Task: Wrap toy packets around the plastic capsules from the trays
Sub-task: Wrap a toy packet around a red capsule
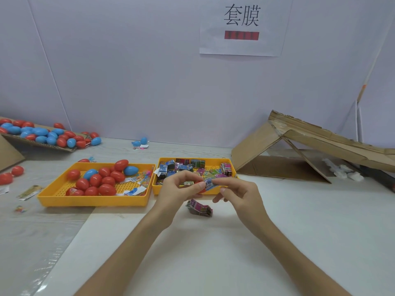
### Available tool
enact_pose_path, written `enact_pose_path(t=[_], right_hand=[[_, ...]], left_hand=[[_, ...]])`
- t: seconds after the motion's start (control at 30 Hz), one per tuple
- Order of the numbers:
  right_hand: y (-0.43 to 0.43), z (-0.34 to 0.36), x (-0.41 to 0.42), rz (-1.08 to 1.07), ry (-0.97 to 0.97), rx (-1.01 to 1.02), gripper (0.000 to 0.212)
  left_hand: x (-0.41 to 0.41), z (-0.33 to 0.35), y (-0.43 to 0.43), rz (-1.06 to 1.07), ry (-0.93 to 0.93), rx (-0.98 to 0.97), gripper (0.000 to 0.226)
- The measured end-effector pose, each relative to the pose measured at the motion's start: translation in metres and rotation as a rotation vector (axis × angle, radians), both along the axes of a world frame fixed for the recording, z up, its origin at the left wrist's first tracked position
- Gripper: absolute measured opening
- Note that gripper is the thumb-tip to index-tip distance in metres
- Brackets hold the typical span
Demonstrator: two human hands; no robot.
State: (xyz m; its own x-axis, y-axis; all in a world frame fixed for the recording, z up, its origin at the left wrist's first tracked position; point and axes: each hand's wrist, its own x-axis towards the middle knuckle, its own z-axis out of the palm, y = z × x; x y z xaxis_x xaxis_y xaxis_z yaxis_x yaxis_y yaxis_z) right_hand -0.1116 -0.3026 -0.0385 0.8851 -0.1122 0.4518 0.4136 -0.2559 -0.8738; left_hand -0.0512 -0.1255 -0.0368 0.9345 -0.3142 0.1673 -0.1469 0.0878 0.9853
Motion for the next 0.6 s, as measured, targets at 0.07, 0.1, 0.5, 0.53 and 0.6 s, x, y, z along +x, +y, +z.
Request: enact_pose_path(t=[0.07,0.1,0.5,0.53,0.6], right_hand=[[0.000,0.000,0.000,-0.015,-0.035,0.035,0.039],[0.000,0.000,0.000,-0.022,-0.048,0.048,0.044],[0.000,-0.004,0.002,-0.053,-0.068,0.279,0.036],[-0.003,-0.003,0.003,-0.051,-0.054,0.326,0.038],[-0.011,0.000,0.006,-0.046,-0.002,0.465,0.043]], left_hand=[[-0.001,0.000,-0.001,-0.006,0.010,-0.001,0.012],[-0.001,0.000,-0.002,-0.009,0.023,-0.008,0.012],[-0.002,-0.001,-0.005,-0.059,0.102,-0.056,0.004],[-0.001,-0.002,-0.004,-0.031,0.080,-0.017,0.005],[0.002,-0.002,0.000,0.009,0.072,-0.009,0.009]])
